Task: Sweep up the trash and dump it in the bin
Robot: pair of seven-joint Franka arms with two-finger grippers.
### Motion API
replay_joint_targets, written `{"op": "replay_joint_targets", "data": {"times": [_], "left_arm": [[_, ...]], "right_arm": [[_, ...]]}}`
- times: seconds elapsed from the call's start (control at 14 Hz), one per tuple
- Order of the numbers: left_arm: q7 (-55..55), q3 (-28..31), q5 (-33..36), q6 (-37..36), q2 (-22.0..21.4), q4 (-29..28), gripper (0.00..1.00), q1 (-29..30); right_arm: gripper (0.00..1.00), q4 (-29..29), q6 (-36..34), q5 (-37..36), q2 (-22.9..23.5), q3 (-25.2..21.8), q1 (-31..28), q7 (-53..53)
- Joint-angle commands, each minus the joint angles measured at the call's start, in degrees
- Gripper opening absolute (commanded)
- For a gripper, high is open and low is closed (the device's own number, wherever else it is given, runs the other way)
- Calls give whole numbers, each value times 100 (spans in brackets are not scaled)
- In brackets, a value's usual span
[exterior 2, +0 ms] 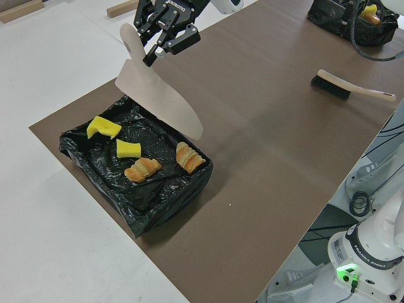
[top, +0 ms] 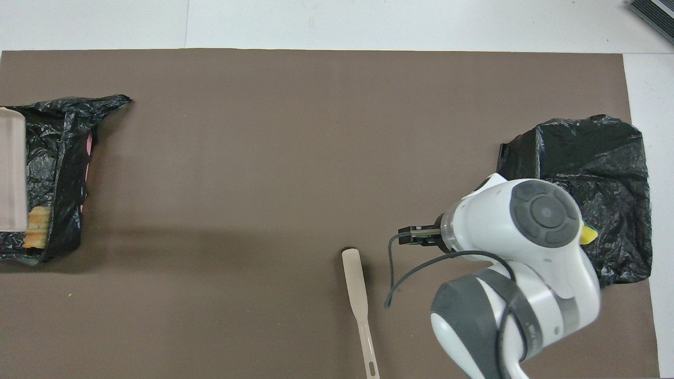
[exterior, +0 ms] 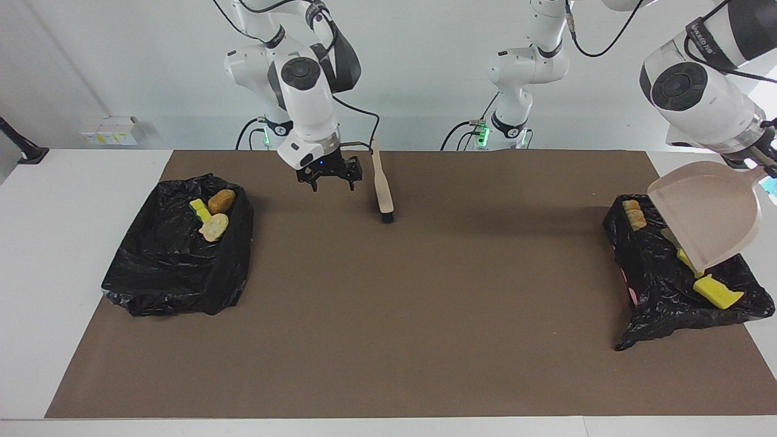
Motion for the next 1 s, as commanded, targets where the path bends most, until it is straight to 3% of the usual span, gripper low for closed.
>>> {"op": "replay_joint_targets", "data": {"times": [0.0,0.29,0.57,0.93], "left_arm": [[-885,59,-1129,-241,-239,-214,0,-290],[-2257,50,-2985,-251,-327,-354,0,-378],[-4513,50,-3918,-207,-249,-513,0,-984],[-7309,50,-4929,38,-118,-443,0,-1818]], "right_arm": [[100,-5,-174,-150,-307,44,-487,-586],[100,591,-533,-430,-299,53,-1173,-833],[100,873,-613,-467,-299,53,-1543,-1211],[100,1883,-1798,-441,-264,53,-2044,-1493]]}}
